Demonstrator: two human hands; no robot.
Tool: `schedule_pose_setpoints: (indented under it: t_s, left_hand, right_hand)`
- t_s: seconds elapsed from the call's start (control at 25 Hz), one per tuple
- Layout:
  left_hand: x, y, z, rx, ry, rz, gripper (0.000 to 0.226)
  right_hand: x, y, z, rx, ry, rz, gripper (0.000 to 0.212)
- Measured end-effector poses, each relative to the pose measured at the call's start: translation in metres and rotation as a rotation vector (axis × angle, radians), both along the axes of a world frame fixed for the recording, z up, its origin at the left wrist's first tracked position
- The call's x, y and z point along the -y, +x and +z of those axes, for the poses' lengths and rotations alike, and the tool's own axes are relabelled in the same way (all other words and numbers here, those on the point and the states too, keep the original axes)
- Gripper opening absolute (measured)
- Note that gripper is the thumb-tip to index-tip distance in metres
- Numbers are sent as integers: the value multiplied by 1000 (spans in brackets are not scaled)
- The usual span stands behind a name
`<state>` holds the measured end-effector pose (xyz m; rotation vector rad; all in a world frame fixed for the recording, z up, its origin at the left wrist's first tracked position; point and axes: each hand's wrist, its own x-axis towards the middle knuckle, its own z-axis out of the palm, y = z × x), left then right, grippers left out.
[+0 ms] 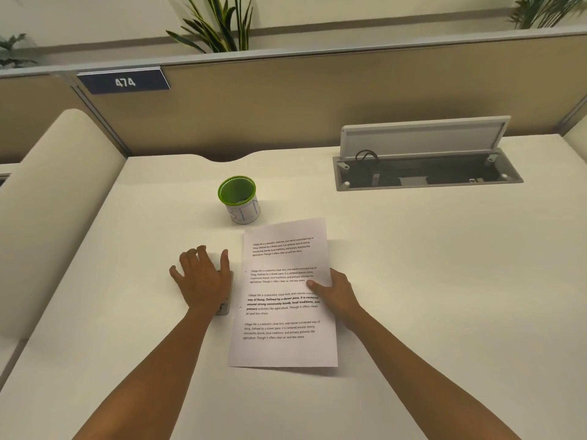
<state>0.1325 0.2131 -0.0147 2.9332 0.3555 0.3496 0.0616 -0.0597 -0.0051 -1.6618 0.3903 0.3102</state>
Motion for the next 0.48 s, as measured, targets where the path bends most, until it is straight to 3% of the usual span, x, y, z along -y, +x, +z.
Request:
schedule_pose_setpoints:
  t_s: [0.16,0.28,0.36,0.4,0.48]
  left_hand:
    - [13,0,12,59,24,-57,61]
    - [47,-8,29,179,-231,-262,46]
    - [80,-22,41,92,-598,-338,28]
    - [96,-29,49,-39,-858,-316,21]
    - [122,-43,62,-382,-1469,-213,36]
  right_hand:
    - [39,-10,7,9,108,-32,32]
    - [67,-15,19,31,199,-8,34]
    - [82,-18,28,36,252,15,35]
    - [88,-19,33,44,261,24,35]
    - [98,-22,43,83,237,34,34]
